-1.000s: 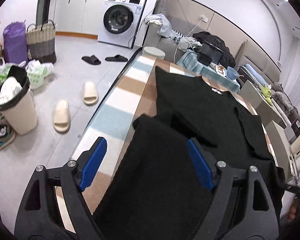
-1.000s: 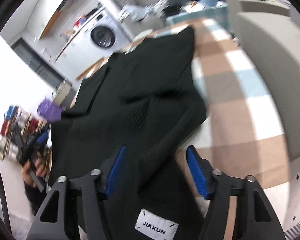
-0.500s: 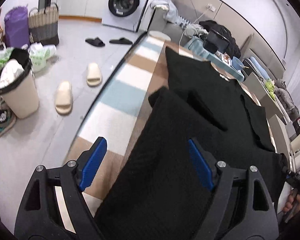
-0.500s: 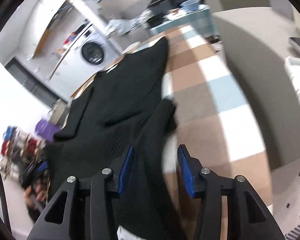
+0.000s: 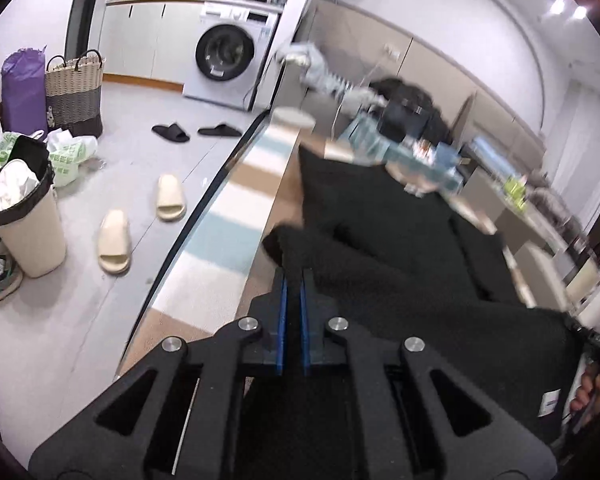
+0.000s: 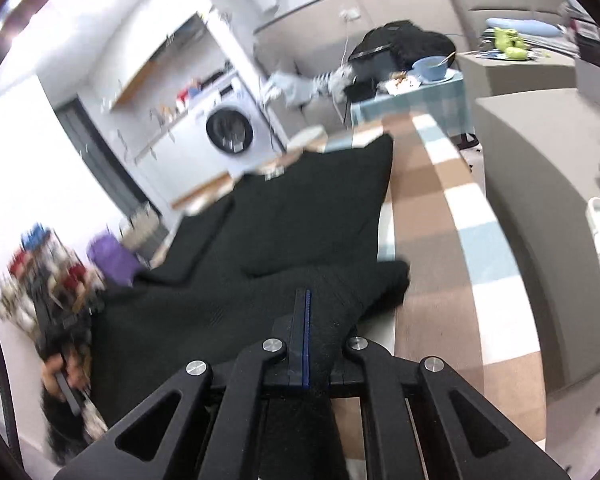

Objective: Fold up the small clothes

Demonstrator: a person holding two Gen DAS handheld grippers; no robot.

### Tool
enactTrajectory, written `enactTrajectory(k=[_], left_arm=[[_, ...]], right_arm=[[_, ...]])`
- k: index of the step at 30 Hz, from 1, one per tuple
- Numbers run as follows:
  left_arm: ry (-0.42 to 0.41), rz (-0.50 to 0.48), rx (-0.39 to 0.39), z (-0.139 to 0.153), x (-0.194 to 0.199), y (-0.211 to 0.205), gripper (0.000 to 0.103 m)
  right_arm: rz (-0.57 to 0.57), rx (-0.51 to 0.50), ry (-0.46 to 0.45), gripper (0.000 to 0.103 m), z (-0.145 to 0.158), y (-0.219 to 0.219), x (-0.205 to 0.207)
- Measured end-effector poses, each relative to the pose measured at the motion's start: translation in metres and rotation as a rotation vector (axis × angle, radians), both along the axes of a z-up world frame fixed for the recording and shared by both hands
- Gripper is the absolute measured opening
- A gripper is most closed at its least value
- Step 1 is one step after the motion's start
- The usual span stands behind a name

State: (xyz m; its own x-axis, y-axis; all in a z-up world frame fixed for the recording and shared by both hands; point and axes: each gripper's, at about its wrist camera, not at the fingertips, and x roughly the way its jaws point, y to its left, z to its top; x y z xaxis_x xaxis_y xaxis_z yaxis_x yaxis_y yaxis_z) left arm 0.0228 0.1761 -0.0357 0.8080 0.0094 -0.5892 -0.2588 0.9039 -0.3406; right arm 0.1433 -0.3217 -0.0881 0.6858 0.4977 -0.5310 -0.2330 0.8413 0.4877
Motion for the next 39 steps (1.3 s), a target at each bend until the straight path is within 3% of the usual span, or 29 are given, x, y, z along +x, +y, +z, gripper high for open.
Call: enactTrajectory(k=[2, 6, 10, 14, 20, 26, 29, 30, 31, 32, 33, 34, 36, 39], left_arm=[[-0.05, 0.01, -0.019, 0.01, -0.01, 0.003, 0.003], [-0.117, 0.023, -0.08, 0.02, -0.034, 0.01, 0.003], [-0.124, 0.043, -0.143, 0.023, -0.054, 0.019, 0.003], [-0.098, 0.065, -0.165, 0.02, -0.052, 0.03, 0.003], [-0.027, 0.056, -0.122, 0.018, 0.012, 0.036, 0.003], [0.101, 0.052, -0.104, -0.005, 0.087, 0.039, 0.004], [0.17, 0.114, -0.095, -0.018, 0.107, 0.048, 0.006], [0.19, 0.128, -0.094, -0.02, 0.108, 0.051, 0.011], [0.194, 0.128, -0.091, -0.02, 0.106, 0.052, 0.022], [0.187, 0.131, -0.083, -0.02, 0.103, 0.053, 0.029], [0.178, 0.137, -0.07, -0.019, 0.098, 0.053, 0.047], [0.169, 0.139, -0.062, -0.019, 0.093, 0.052, 0.061], [0.158, 0.121, -0.073, -0.021, 0.086, 0.051, 0.062], [0.179, 0.053, -0.089, -0.027, 0.089, 0.04, 0.062]], right_arm=[[0.021, 0.063, -0.035, 0.004, 0.003, -0.005, -0.005], [0.094, 0.056, -0.079, 0.004, 0.005, -0.005, -0.024], [0.164, 0.146, -0.13, 0.004, 0.011, -0.016, -0.047], [0.137, 0.133, -0.123, 0.004, 0.017, -0.02, -0.037], [0.041, 0.014, -0.037, 0.004, 0.022, 0.0, 0.021], [-0.035, -0.138, 0.116, 0.004, -0.003, 0.022, 0.088], [-0.103, -0.187, 0.113, 0.011, -0.012, 0.021, 0.101], [-0.103, -0.218, 0.128, 0.019, -0.014, 0.023, 0.102], [-0.104, -0.248, 0.145, 0.025, -0.016, 0.024, 0.102], [-0.108, -0.268, 0.145, 0.038, -0.016, 0.022, 0.099], [-0.12, -0.274, 0.137, 0.05, -0.015, 0.018, 0.092], [-0.128, -0.264, 0.132, 0.055, -0.014, 0.014, 0.085], [-0.139, -0.206, 0.115, 0.068, -0.013, 0.001, 0.071], [-0.101, -0.151, 0.15, 0.071, -0.022, -0.006, 0.07]])
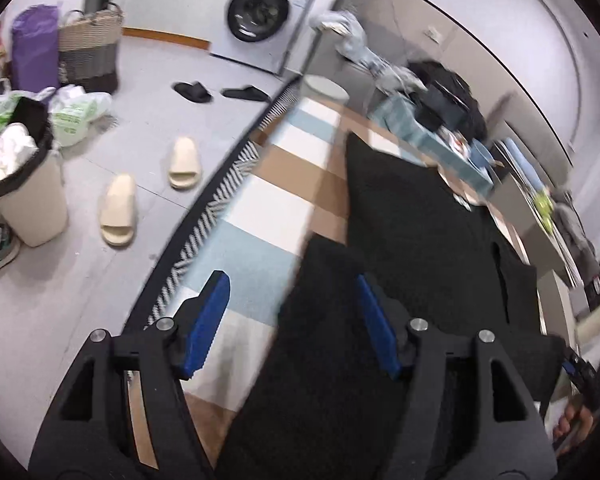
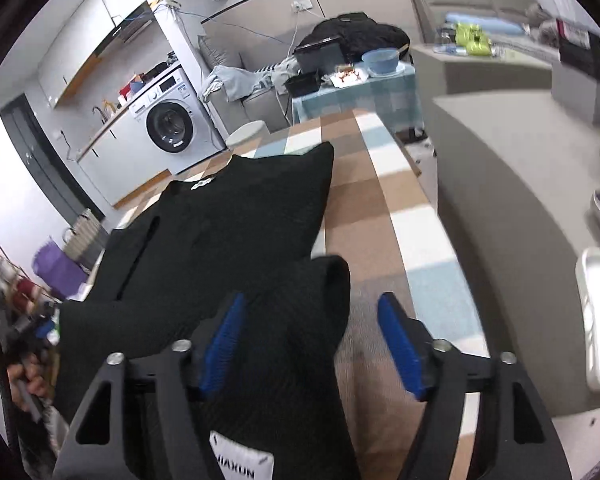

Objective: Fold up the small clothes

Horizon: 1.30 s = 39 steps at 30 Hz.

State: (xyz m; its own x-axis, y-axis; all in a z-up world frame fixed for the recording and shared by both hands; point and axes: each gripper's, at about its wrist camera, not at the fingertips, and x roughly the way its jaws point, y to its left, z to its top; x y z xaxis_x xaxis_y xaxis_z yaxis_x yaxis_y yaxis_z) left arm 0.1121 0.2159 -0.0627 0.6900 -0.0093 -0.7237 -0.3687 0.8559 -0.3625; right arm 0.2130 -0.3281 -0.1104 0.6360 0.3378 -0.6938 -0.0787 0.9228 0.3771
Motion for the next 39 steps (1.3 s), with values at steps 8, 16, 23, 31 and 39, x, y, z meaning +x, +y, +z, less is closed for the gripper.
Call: enactTrajectory(k=[8, 16, 23, 31, 39], left_arm=[[0.081, -0.109, 0.002, -0.027, 0.038, -0.028, 0.063], [0.068, -0.159, 0.018, -0.035, 0.057, -0.047, 0.024], [0.075, -0.2, 0.075, -0.031, 0.043, -0.06, 0.02], [0.064, -0.185, 0.029, -0.028, -0.006, -0.055, 0.022], [0.025, -0.088, 0.053, -0.008, -0.047, -0.036, 0.045]], right_arm=[[0.086, -0.037, 0.056, 0.06, -0.023, 0.033, 0.025], [0.126, -0.062, 0.079, 0.03, -0.031, 0.046, 0.037], [0.157, -0.095, 0.087, 0.025, -0.03, 0.05, 0.032], [0.151, -0.108, 0.091, 0.025, -0.025, 0.043, -0.003], [0.008, -0.059, 0.045, 0.051, -0.006, 0.004, -0.032]])
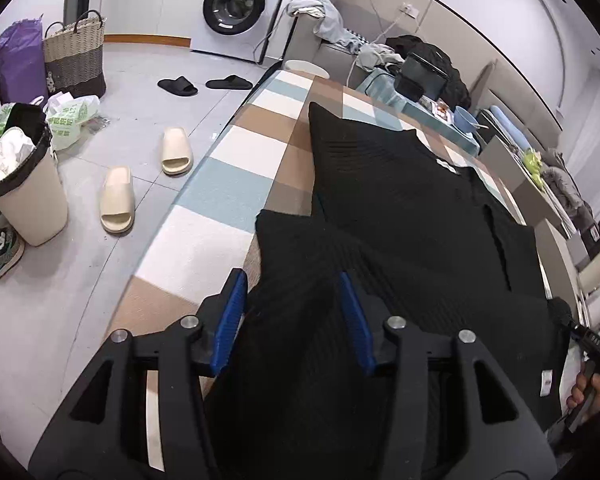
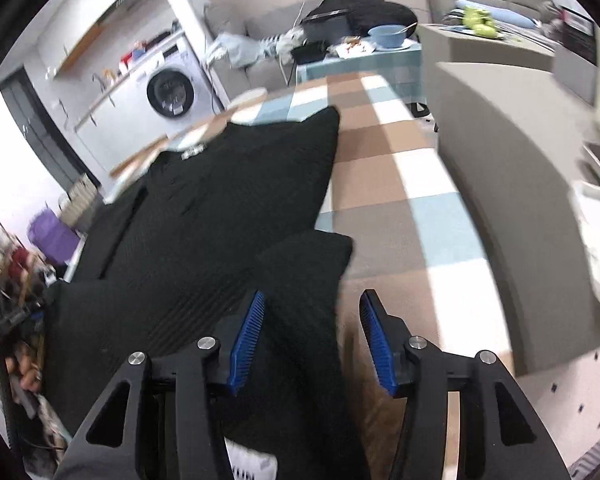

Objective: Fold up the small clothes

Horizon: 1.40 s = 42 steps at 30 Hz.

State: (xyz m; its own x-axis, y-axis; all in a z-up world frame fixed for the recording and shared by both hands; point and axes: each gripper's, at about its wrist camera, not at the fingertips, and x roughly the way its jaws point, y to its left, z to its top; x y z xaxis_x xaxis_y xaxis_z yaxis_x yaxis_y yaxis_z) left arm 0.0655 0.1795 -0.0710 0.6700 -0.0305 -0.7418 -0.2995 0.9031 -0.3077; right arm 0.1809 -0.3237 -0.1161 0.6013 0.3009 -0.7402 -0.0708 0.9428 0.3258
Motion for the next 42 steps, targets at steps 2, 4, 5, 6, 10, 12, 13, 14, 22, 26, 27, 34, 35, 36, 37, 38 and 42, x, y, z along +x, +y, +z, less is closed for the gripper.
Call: enactTrajectory(k=[2, 4, 5, 6, 10, 12, 13, 14, 22, 26, 27, 34, 35, 36, 37, 38, 42], left_arm=[[0.008, -0.018, 0.009, 0.001, -0.004, 0.0, 0.045], [0.015, -0.029, 0.005, 0.0, -0.007, 0.0, 0.045], [0.014, -0.024, 0.008, 0.0, -0.008, -0.002, 0.045], [0.008, -0.002, 0.013, -0.001, -0.01, -0.002, 0.043], [-0.035, 0.026, -0.017, -0.001, -0.016, 0.001, 0.006], [-0.057, 0.045, -0.017, 0.003, -0.019, 0.003, 0.005], [-0.068, 0.05, -0.022, 0.005, -0.022, 0.004, 0.005], [-0.075, 0.052, -0.022, 0.006, -0.023, 0.004, 0.005], [-0.185, 0.04, 0.015, 0.051, -0.023, 0.008, 0.004], [-0.176, 0.027, 0.037, 0.056, 0.015, 0.011, 0.004], [-0.157, 0.022, 0.035, 0.052, 0.025, 0.013, 0.004], [-0.024, 0.016, 0.018, 0.019, 0.067, 0.017, 0.006], [-0.019, 0.018, 0.016, 0.016, 0.067, 0.016, 0.007], [-0.017, 0.016, 0.016, 0.015, 0.063, 0.016, 0.011], [-0.011, 0.015, 0.026, 0.016, 0.056, 0.014, 0.016], [-0.009, 0.018, 0.033, 0.014, 0.051, 0.014, 0.019], [-0.017, 0.029, 0.027, 0.011, 0.024, 0.011, 0.052]], right_arm=[[0.002, 0.033, -0.006, 0.052, 0.002, -0.007, -0.009], [0.0, 0.054, -0.003, 0.052, 0.002, -0.01, -0.013], [0.001, 0.052, -0.003, 0.052, 0.002, -0.009, -0.014], [-0.009, 0.046, -0.008, 0.052, 0.002, -0.008, -0.014], [-0.022, 0.067, -0.007, 0.051, -0.004, -0.001, -0.012], [0.011, 0.052, -0.006, 0.024, -0.003, 0.007, -0.01], [0.027, 0.029, -0.009, 0.016, -0.003, 0.011, -0.01], [0.047, -0.018, -0.018, 0.008, -0.001, 0.017, -0.011], [0.01, 0.038, -0.22, 0.005, 0.053, 0.001, -0.02], [-0.049, 0.035, -0.172, 0.005, 0.042, 0.003, 0.017], [-0.065, 0.016, -0.141, 0.005, 0.036, 0.006, 0.026], [-0.188, -0.037, 0.043, 0.018, -0.007, 0.004, 0.063], [-0.198, -0.025, 0.049, 0.025, -0.007, -0.001, 0.061], [-0.202, -0.004, 0.042, 0.03, -0.006, -0.006, 0.057], [-0.195, 0.026, 0.035, 0.032, -0.005, -0.012, 0.053], [-0.181, 0.054, 0.034, 0.037, -0.004, -0.016, 0.046], [-0.11, 0.136, 0.033, 0.041, -0.006, -0.022, 0.031]])
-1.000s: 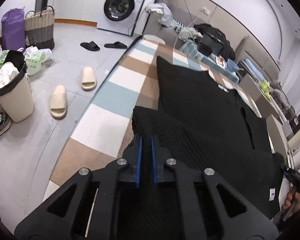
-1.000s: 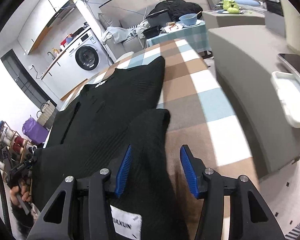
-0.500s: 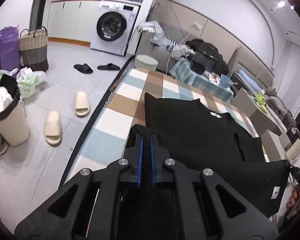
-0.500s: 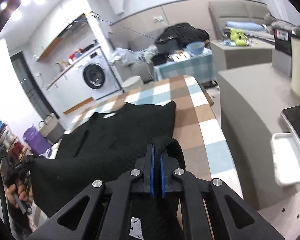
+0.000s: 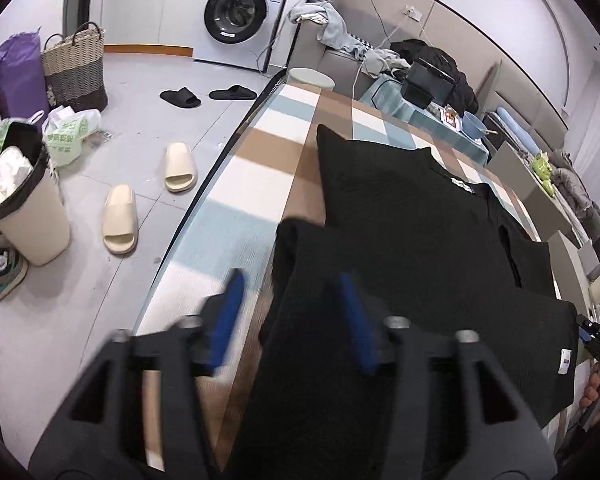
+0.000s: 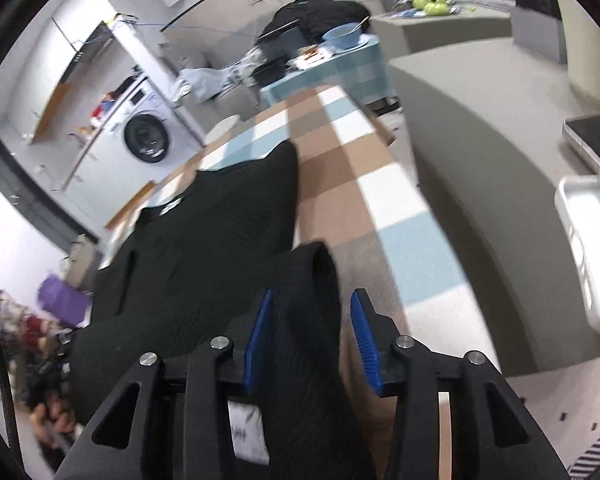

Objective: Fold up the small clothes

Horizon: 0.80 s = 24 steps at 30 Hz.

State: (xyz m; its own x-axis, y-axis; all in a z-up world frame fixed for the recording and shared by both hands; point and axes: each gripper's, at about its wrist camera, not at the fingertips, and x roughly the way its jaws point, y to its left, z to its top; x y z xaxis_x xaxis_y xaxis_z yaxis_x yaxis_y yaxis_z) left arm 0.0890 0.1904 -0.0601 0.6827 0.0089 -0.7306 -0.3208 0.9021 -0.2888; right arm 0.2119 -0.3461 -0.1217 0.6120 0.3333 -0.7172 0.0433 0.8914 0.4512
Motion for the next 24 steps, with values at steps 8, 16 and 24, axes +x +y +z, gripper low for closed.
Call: enactTrajectory(k=[8, 16, 24], left_arm=[[-0.018, -0.021, -0.022, -0.001, -0.005, -0.008, 0.014], [-0.11, -0.022, -0.009, 0.025, -0.006, -0.007, 0.002], [-0.094, 0.006, 0.07, 0.029, 0.013, -0.005, 0.001]], right_arm=[[0.024, -0.034, 0.012, 0.033, -0.009, 0.019, 0.013], [0.123, -0.002, -0.173, 0.005, 0.035, 0.026, -0.002], [0.035, -0.125, -0.157, 0.005, 0.038, 0.035, 0.026]])
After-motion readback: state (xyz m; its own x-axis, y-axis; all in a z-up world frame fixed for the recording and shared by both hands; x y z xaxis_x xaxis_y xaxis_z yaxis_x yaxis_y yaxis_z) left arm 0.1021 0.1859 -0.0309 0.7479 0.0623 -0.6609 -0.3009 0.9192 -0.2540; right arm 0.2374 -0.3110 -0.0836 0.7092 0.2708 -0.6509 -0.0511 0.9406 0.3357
